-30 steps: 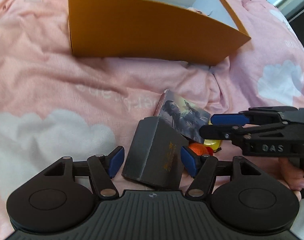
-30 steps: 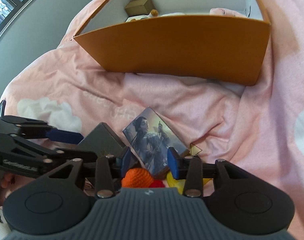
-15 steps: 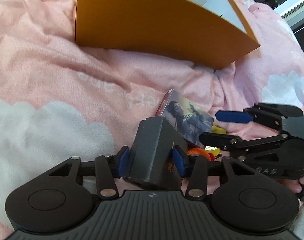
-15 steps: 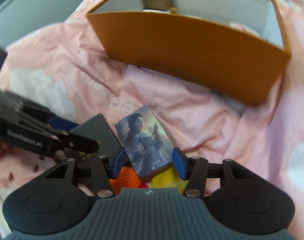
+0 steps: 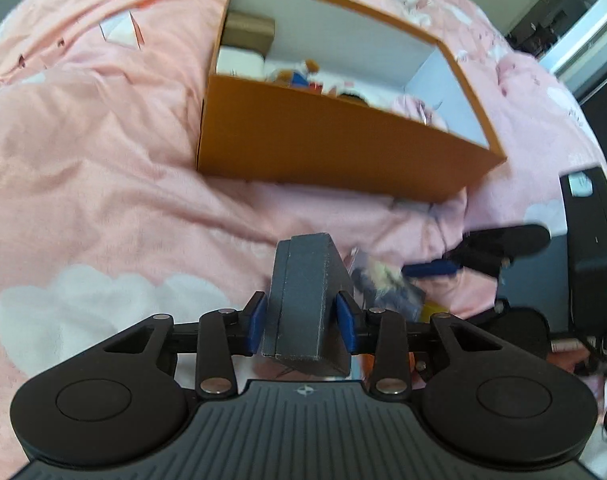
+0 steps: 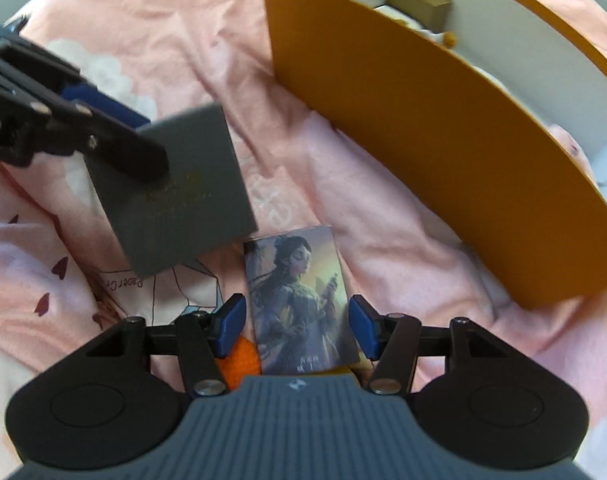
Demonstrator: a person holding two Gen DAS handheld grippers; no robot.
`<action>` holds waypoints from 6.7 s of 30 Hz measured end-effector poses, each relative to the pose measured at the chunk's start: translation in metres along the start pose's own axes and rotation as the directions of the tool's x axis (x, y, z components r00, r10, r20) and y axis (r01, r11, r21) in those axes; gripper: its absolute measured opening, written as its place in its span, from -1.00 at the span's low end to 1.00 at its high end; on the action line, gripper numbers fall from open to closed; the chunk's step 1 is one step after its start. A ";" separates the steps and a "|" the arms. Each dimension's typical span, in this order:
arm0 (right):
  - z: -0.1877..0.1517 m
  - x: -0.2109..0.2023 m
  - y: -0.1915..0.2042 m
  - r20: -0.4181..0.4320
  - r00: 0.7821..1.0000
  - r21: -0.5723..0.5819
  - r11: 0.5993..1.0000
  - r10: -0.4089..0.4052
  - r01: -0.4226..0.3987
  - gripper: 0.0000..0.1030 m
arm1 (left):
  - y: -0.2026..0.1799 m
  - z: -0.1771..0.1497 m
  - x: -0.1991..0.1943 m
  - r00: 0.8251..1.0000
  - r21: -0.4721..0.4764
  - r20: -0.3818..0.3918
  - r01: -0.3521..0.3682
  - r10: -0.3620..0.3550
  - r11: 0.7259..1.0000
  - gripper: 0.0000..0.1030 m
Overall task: Organize objects
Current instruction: 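Grasp the dark grey box with the left tool while the right tool grasps the illustrated card, then carry the grey box with the left tool while the right tool carries the card into the box, then lower the grey box beside the gold box and open the left tool while the right tool lowers the card, then hold the card upright inside the box with the right tool, then open it, then lift both tools out of the box and move them to the ball and tape measure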
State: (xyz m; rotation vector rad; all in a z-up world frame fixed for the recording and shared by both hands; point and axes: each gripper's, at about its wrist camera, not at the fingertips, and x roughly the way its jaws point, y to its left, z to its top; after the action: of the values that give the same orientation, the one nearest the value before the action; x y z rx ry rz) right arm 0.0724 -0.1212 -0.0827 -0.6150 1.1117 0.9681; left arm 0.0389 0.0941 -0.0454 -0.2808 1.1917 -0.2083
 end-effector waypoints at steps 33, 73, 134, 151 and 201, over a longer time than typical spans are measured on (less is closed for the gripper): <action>0.017 -0.078 -0.057 0.158 0.982 0.241 0.961 0.102 -0.139 0.18 | 0.002 0.041 -0.057 0.959 -0.084 0.205 0.215 -0.194 0.973 -0.24; 0.126 -0.044 -0.237 0.234 0.958 0.537 0.843 -0.168 0.017 0.18 | 0.003 0.236 0.126 0.984 -0.072 0.135 0.125 -0.115 0.989 -0.23; 0.143 0.025 -0.252 0.131 0.983 0.790 0.613 -0.130 -0.024 0.19 | -0.024 0.220 0.111 0.983 0.246 0.118 -0.166 0.141 0.955 -0.25; 0.129 0.019 -0.260 0.104 0.992 0.774 0.633 -0.067 -0.038 -0.27 | -0.017 0.219 0.106 0.986 0.201 0.146 -0.115 0.087 0.973 -0.29; -0.041 -0.097 -0.031 0.273 0.887 0.443 0.867 -0.372 0.227 -0.16 | -0.077 0.015 0.003 0.980 0.150 0.175 0.069 -0.095 0.986 -0.29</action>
State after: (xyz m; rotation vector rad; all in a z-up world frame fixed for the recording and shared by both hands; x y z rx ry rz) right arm 0.0691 -0.2013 -0.0080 -0.2531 0.8237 0.5212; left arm 0.0535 0.0222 -0.0183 -0.2188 0.9796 -0.3322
